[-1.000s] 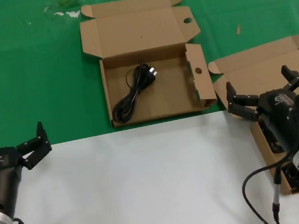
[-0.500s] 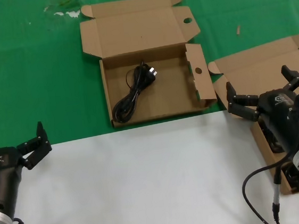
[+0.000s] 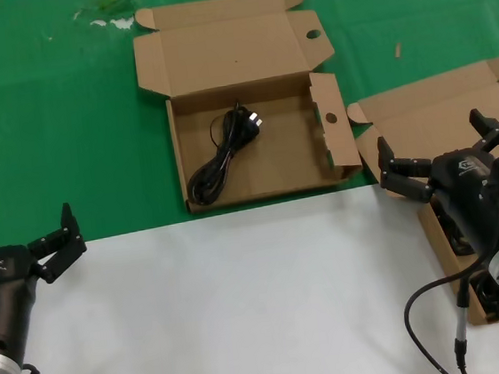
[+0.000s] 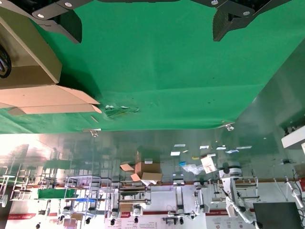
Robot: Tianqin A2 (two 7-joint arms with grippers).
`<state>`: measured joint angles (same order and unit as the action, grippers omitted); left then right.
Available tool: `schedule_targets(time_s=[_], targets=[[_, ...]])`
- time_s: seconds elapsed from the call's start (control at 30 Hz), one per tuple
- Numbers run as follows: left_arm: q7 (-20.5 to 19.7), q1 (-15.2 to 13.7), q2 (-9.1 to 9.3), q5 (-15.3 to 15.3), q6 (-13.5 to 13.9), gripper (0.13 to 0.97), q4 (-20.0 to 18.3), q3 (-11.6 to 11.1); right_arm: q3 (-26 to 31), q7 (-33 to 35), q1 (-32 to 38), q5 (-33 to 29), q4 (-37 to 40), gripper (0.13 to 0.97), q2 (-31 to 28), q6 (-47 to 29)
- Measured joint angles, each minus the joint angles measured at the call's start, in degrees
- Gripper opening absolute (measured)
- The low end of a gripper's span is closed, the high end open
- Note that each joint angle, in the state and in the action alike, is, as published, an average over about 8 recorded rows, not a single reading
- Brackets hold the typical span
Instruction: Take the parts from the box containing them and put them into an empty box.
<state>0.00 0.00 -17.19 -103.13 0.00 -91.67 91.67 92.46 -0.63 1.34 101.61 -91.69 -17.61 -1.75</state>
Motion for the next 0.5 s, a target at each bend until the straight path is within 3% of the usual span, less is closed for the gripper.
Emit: schedule_targets(time_s=[0.5], targets=[[0.0,0.0,0.00,0.0,0.0,0.966,0.0,0.0,0.0,0.0,0.0,0.0,0.0,0.966,0.0,0.0]])
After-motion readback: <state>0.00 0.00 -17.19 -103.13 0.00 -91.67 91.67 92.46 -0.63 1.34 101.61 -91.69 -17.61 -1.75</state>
